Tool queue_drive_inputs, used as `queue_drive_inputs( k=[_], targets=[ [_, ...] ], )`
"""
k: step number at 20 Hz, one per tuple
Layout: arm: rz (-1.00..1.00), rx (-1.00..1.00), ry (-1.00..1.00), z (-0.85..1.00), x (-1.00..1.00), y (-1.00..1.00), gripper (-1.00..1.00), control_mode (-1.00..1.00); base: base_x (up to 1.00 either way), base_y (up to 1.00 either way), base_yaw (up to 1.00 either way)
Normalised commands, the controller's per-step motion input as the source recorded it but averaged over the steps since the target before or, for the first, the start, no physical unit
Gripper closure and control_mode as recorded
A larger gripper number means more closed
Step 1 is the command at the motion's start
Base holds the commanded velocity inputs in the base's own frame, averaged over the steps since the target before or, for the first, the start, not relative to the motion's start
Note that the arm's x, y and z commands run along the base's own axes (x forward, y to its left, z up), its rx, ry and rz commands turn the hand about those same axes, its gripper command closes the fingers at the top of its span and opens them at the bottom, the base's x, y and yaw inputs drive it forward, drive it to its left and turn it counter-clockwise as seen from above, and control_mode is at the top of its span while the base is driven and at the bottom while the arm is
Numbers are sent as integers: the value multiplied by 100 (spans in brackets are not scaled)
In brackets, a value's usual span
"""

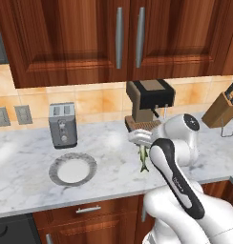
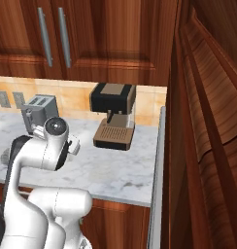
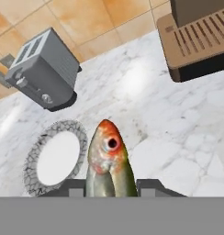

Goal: Place the fish on the top rack of the oven, and slide the tray back inside. Close the oven door.

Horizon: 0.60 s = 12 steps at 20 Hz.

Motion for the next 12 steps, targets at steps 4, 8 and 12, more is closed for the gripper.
queue_drive_inputs(
  k=[4,8,12],
  targets=[
    [8,0,14,-17,-3,3,100,-100,0,0,0],
    [37,0,19,-40,-17,33,100,-100,0,0,0],
    [70,0,12,-46,9,54,100,-100,0,0,0]
  ],
)
